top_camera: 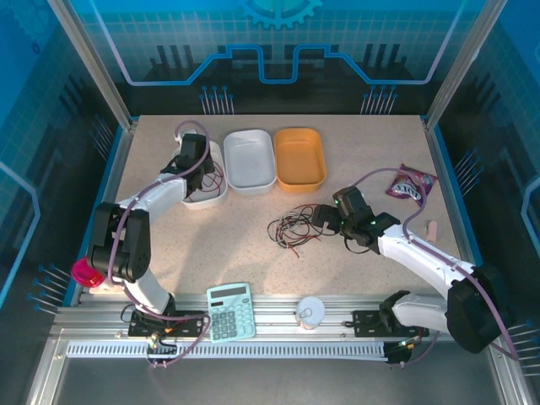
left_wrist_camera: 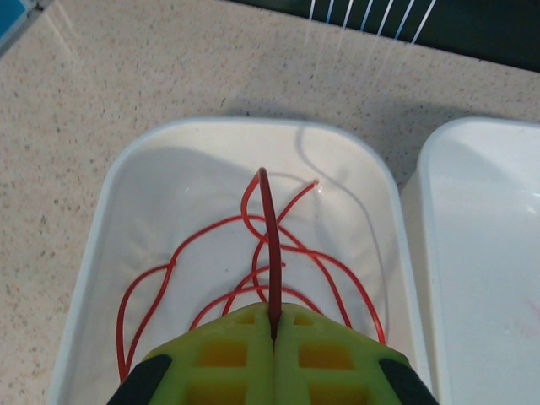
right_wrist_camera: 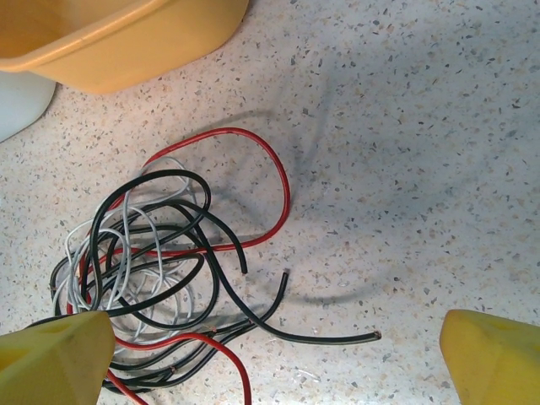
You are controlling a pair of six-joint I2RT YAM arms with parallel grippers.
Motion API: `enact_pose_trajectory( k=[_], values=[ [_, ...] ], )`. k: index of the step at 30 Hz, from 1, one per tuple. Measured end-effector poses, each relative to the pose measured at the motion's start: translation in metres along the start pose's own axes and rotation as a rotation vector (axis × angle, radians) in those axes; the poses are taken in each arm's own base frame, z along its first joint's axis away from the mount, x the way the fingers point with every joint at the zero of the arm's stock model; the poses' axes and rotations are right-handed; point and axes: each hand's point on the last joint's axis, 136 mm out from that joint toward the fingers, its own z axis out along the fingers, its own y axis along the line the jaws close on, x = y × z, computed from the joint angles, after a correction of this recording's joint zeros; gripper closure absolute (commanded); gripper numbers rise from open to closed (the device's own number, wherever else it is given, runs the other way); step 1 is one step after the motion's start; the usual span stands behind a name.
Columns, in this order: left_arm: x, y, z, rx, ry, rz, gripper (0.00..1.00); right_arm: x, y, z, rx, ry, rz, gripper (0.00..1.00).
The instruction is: Untangle the cables
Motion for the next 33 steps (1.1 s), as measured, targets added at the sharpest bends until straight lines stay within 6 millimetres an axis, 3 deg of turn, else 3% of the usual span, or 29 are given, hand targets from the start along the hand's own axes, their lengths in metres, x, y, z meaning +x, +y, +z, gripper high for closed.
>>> enact_pose_trajectory(
  k=[9, 14, 21, 24, 28, 33],
  values=[
    [0.015, 0.004, 0.006, -0.018, 0.038, -0.032, 0.85, 0.0, 0.0, 0.0, 0.001, 0.001, 0.0, 0.0],
    [0.017, 0.01, 0.008, -0.03, 0.051, -0.066, 0.73, 0.0, 0.0, 0.0, 0.001, 0.001, -0.001, 0.0],
    [0.027, 0.014, 0.011, -0.044, 0.088, -0.083, 0.37, 0.004, -0.002, 0.005, 0.015, 0.019, -0.004, 0.0],
    [0.031, 0.016, 0.012, -0.052, 0.107, -0.079, 0.27, 0.005, -0.002, 0.007, 0.019, 0.025, -0.005, 0.0],
    [0.027, 0.02, 0.012, -0.062, 0.111, -0.075, 0.17, 0.005, -0.002, 0.008, 0.021, 0.028, -0.01, 0.0],
    [0.003, 0.021, 0.013, -0.067, 0.081, -0.091, 0.15, 0.002, 0.0, 0.008, 0.018, 0.025, -0.012, 0.0]
  ],
)
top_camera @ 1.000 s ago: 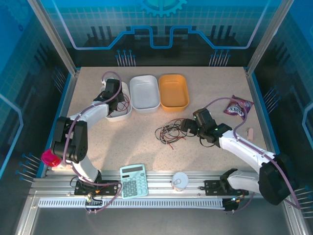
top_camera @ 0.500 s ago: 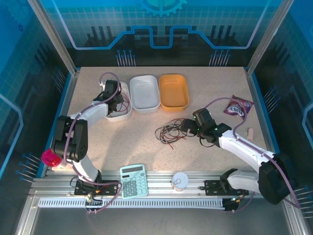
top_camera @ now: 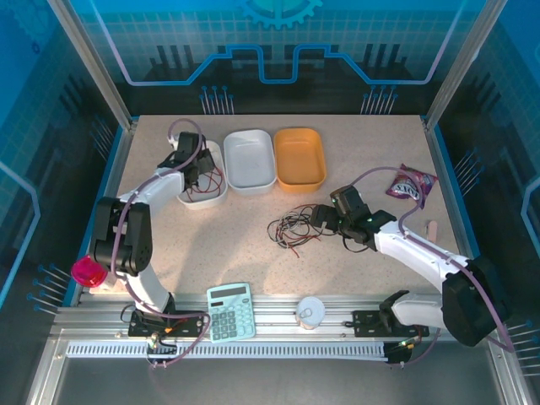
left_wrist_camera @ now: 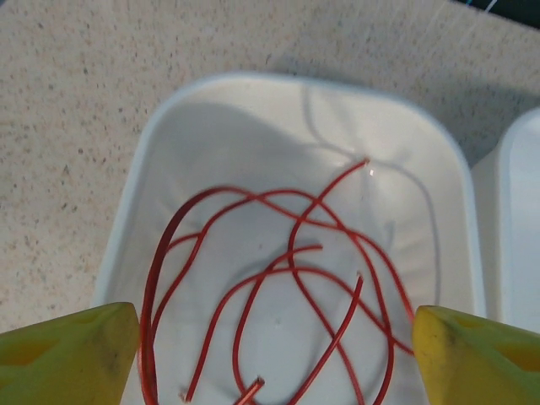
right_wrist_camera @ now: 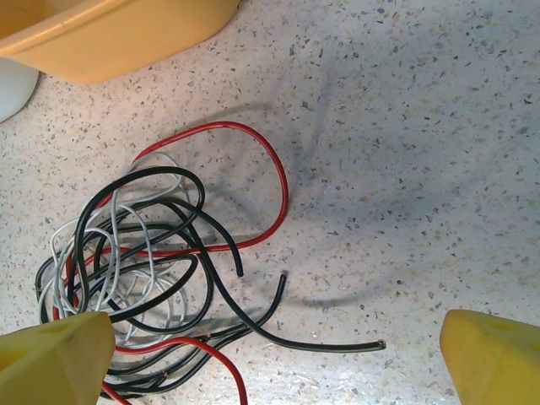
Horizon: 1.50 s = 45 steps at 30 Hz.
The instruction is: Untangle the cables
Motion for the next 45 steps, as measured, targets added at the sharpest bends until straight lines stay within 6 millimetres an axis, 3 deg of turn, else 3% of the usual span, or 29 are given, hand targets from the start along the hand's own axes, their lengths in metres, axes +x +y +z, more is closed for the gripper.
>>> enact_pose_trajectory(
  k=[8, 12, 19, 22, 28, 31, 33, 40, 45],
  values=[
    [-0.014, -0.004, 0.009, -0.006, -0.003, -0.005, 0.13, 0.0, 0.0, 0.001, 0.001, 0.001, -0.001, 0.0],
    [-0.008, -0.007, 0.011, 0.006, 0.021, -0.004, 0.02, -0.002, 0.002, 0.0, -0.003, -0.003, 0.0, 0.0],
    [0.002, -0.021, 0.005, 0.085, 0.075, 0.004, 0.01, -0.003, 0.003, 0.0, -0.002, -0.003, 0.0, 0.0],
    [0.005, -0.038, -0.014, 0.152, 0.088, 0.021, 0.01, -0.003, 0.003, 0.002, 0.003, 0.002, -0.001, 0.0],
    [0.024, -0.097, -0.078, 0.373, 0.098, 0.096, 0.01, 0.001, -0.001, 0.006, 0.022, 0.02, -0.004, 0.0],
    [0.046, -0.123, -0.106, 0.48, 0.117, 0.143, 0.01, -0.001, -0.002, 0.004, 0.034, 0.018, -0.005, 0.0],
    [0.065, -0.136, -0.12, 0.536, 0.137, 0.171, 0.01, -0.002, -0.004, 0.003, 0.049, 0.015, -0.006, 0.05],
    [0.118, -0.155, -0.151, 0.637, 0.174, 0.22, 0.01, -0.013, -0.002, -0.006, 0.079, 0.016, -0.076, 0.26],
    [0.127, -0.15, -0.165, 0.654, 0.136, 0.192, 0.01, -0.026, 0.007, -0.002, 0.099, 0.034, -0.159, 0.33]
  ],
)
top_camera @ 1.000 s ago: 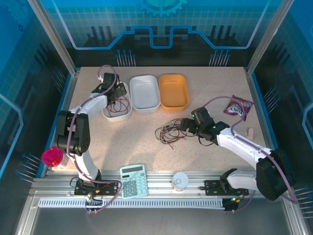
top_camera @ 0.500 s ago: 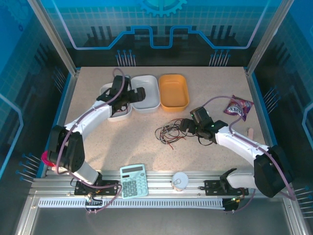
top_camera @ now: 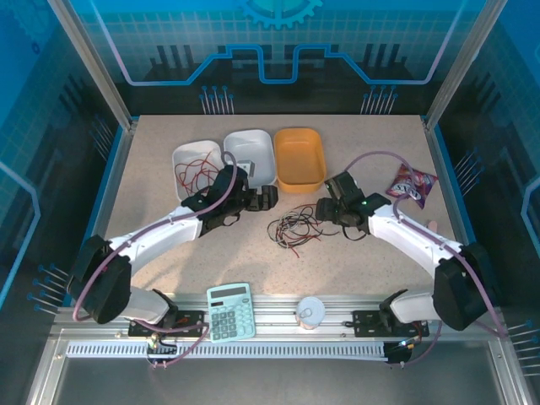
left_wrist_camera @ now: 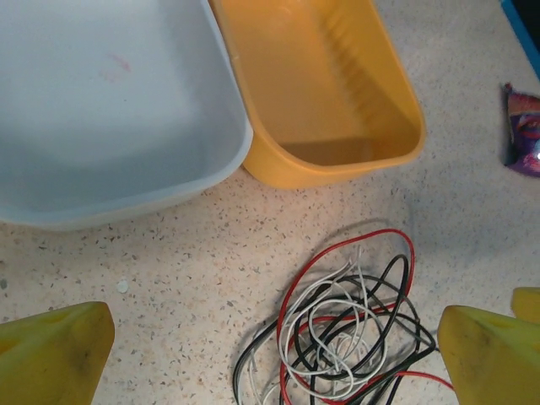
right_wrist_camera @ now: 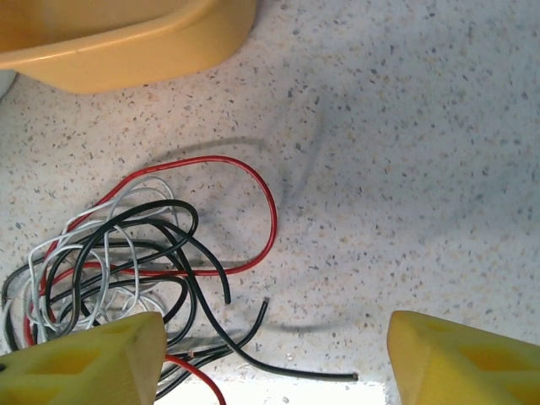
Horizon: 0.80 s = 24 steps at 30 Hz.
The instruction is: Untangle the cables
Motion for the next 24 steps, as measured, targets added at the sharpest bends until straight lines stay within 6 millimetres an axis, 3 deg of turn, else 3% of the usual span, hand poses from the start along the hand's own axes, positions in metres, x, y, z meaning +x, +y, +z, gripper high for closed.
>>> enact_pose_trajectory(
  k=[11, 24],
  values=[
    [-0.002, 0.019, -0.02, -0.049, -0.101, -0.074, 0.01, -0.01, -0.003, 0.039, 0.057, 0.107, -0.135, 0.49],
    [-0.001, 0.026, -0.021, -0.076, -0.11, -0.083, 0.01, -0.004, 0.008, 0.09, 0.051, 0.232, -0.221, 0.55]
  ],
)
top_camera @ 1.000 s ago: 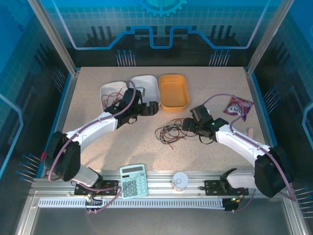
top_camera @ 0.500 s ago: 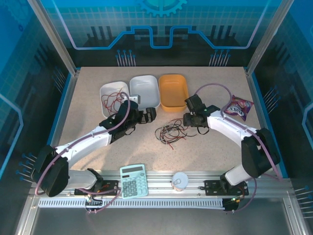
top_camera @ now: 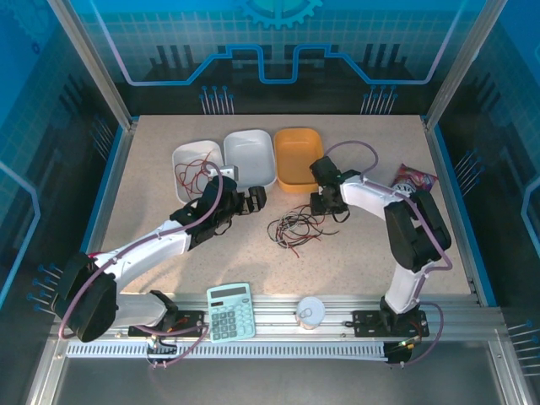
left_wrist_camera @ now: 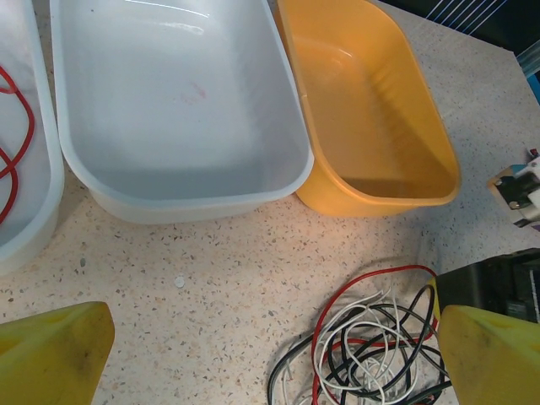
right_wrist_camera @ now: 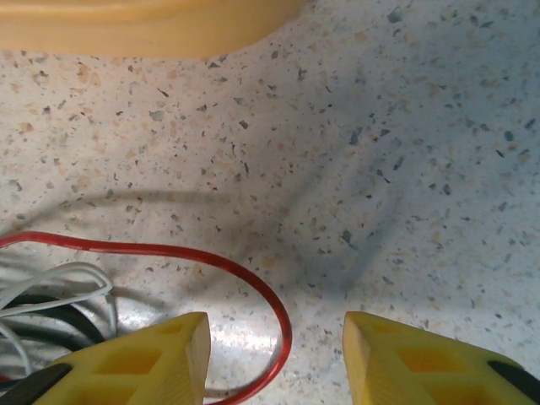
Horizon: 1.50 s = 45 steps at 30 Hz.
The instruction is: Untangle the cables
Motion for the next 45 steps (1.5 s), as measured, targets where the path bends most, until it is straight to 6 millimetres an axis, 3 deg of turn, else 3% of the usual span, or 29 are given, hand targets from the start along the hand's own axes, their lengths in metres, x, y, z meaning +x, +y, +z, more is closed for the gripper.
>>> enact_pose_trajectory(
  k=[9, 19, 24, 28, 37, 45],
  values=[
    [0.0, 0.0, 0.0, 0.0, 0.0, 0.0, 0.01, 0.006, 0.0, 0.016, -0.01, 0.045, -0.012, 0.7],
    [0.0, 0.0, 0.0, -0.001, 0.002, -0.008, 0.01, 0.005, -0.001, 0.016, -0.015, 0.021, -0.01, 0.93],
    [0.001, 0.0, 0.0, -0.001, 0.002, -0.019, 0.01, 0.014, -0.008, 0.007, 0.002, 0.001, -0.009, 0.97],
    [0.0, 0.0, 0.0, 0.0, 0.001, -0.023, 0.01, 0.021, -0.016, -0.011, 0.028, -0.033, -0.012, 0.98],
    [0.0, -0.003, 0.0, 0.015, 0.004, -0.023, 0.01, 0.009, -0.017, -0.072, 0.074, -0.212, -0.037, 0.99],
    [-0.002, -0.018, 0.0, 0.095, 0.008, 0.002, 0.01, 0.001, -0.019, -0.124, 0.053, -0.362, -0.029, 0.98]
  ],
)
